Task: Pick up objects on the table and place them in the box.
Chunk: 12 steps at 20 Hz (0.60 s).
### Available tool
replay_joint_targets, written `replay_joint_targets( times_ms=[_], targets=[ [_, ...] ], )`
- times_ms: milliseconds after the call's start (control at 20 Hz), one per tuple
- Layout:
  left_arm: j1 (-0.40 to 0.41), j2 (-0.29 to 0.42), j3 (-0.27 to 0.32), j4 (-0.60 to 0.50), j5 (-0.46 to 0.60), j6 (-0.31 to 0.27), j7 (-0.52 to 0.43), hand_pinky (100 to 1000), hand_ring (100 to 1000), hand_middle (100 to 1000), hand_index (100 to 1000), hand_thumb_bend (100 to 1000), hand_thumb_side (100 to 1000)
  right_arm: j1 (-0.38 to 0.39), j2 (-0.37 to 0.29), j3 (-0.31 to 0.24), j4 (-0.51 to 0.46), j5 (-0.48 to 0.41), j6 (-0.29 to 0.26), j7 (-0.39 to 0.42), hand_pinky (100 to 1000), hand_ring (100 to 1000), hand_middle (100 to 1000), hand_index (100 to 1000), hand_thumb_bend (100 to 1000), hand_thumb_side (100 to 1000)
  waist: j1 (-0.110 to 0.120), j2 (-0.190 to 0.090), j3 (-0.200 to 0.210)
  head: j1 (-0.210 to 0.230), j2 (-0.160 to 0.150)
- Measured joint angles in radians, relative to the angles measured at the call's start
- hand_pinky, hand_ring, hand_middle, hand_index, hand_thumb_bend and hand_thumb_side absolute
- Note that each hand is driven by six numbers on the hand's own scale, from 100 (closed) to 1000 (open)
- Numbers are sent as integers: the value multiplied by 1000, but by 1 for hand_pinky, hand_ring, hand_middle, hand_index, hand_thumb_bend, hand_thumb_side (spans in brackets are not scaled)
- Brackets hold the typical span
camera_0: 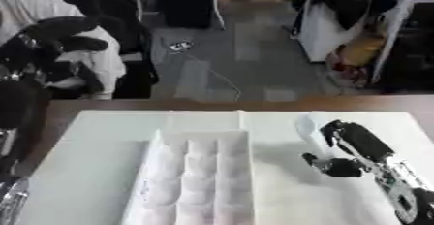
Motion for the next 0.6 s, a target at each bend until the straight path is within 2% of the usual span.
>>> replay_joint_targets(
  times_ms=[250,600],
  targets=[
    [0,0,0,0,0,-1,-1,429,705,799,842,546,910,2,0,9,-56,2,16,-17,100,100,100,100,287,606,0,0,0,0,0],
    [-2,0,0,0,0,-2,-2,431,706,799,842,546,911,-3,0,36,-150,-33,7,12,100,100,100,100,273,616,-1,0,1,0,0]
  ],
)
